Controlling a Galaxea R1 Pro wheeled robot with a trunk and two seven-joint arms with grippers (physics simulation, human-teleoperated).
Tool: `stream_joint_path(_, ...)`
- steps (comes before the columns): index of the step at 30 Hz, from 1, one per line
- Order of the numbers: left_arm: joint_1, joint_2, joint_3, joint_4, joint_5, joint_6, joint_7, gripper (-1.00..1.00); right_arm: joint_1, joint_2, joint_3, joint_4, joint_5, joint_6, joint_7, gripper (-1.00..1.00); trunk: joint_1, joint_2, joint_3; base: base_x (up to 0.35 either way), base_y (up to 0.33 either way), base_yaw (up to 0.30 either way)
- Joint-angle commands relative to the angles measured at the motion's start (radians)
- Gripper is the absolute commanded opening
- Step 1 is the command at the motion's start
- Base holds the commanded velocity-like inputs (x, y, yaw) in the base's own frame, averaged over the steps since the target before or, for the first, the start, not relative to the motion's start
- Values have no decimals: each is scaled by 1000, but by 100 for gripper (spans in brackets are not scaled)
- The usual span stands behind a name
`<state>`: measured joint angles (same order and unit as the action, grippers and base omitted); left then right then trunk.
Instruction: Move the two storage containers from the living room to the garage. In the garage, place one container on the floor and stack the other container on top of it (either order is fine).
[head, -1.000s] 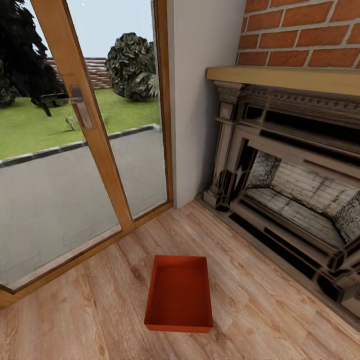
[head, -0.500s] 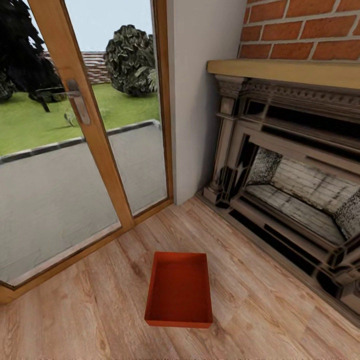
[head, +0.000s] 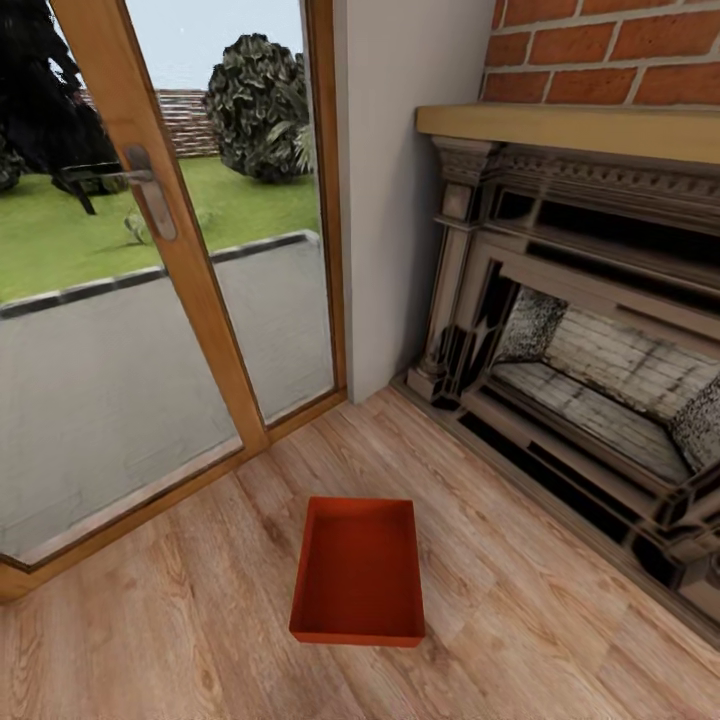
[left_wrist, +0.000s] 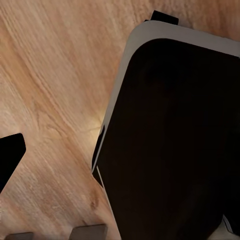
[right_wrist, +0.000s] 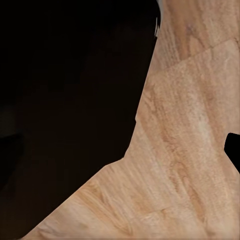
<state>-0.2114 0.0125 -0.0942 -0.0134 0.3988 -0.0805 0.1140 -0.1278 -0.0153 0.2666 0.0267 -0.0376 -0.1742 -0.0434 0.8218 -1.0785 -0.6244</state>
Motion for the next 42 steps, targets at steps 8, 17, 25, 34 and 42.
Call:
stream_joint_path(8, 0, 0, -9, 0, 8, -2, 3, 100, -1, 0, 8, 3, -4, -4, -3, 100, 0, 0, -14, 0, 0, 0)
stream_joint_path(17, 0, 0, -9, 0, 8, -2, 3, 100, -1, 0, 8, 3, -4, -4, -2, 100, 0, 0, -28, 0, 0, 0)
stream_joint_path(25, 0, 0, -8, 0, 8, -2, 3, 100, -1, 0, 8, 2, -4, -4, -1, 100, 0, 0, -41, 0, 0, 0)
stream_joint_path(34, 0, 0, -9, 0, 8, -2, 3, 100, -1, 0, 8, 3, -4, -4, 0, 100, 0, 0, -55, 0, 0, 0)
stream_joint_path(42, 0, 0, -9, 0, 8, -2, 3, 100, -1, 0, 8, 3, -4, -4, 0, 100, 0, 0, -68, 0, 0, 0)
